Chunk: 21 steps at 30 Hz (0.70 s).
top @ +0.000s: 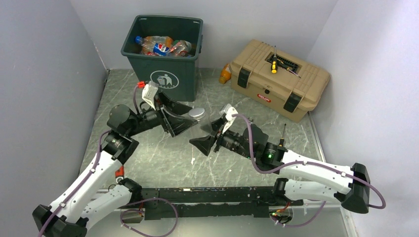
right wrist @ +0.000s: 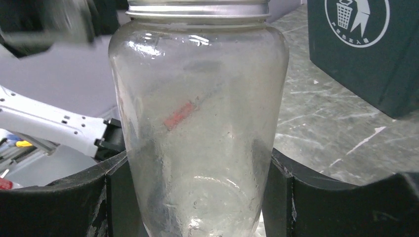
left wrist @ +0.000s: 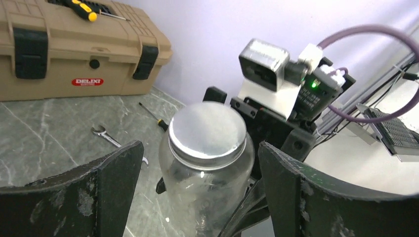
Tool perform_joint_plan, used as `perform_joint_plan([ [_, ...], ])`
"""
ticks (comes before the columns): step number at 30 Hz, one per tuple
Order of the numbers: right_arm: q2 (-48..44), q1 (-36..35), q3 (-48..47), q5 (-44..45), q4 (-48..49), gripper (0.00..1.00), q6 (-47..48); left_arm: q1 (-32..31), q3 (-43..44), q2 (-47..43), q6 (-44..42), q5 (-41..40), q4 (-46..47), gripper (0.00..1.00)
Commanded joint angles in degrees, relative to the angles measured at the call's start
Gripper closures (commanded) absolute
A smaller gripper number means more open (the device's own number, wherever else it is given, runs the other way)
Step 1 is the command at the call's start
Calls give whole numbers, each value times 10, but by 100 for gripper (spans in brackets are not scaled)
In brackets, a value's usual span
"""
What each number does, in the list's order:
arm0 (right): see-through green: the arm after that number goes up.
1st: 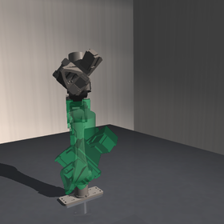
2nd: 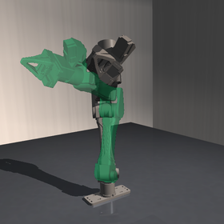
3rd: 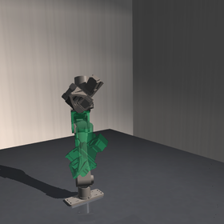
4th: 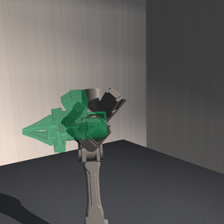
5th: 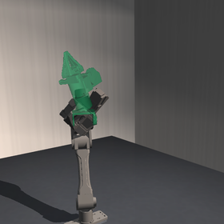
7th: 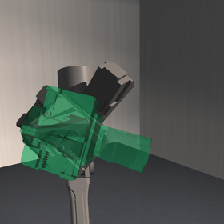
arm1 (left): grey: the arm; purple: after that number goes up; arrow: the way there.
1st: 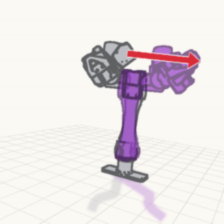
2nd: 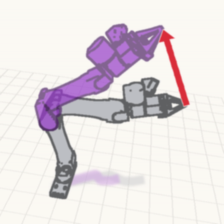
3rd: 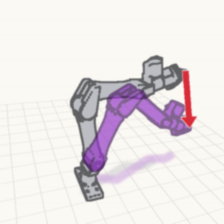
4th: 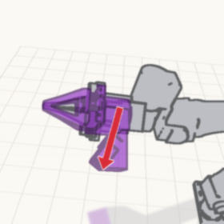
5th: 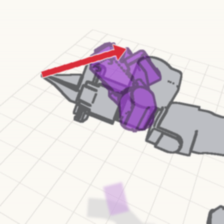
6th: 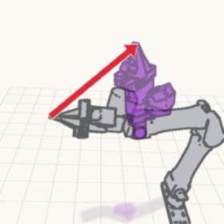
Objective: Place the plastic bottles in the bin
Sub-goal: Place the plastic bottle in the trash bin.
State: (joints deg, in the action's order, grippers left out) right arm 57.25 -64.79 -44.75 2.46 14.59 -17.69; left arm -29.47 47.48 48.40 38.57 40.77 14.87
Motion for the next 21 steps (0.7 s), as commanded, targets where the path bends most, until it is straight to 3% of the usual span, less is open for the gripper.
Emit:
perform_joint_plan([
  [1, -39, 1, 27, -14, 32, 65, 51, 0, 59, -3, -31, -32, -24, 9],
  [16, -55, 1, 49, -19, 37, 70, 70, -2, 149, 93, -37, 58, -74, 19],
  [18, -55, 1, 48, -24, 37, 70, 73, -6, 145, 97, -35, 64, -76, 15],
  [20, -55, 1, 48, -9, 37, 69, 72, -10, 134, 89, -41, 57, -79, 2],
  [21, -55, 1, 49, -4, 37, 68, 72, -12, 127, 82, -47, 54, -80, 1],
])
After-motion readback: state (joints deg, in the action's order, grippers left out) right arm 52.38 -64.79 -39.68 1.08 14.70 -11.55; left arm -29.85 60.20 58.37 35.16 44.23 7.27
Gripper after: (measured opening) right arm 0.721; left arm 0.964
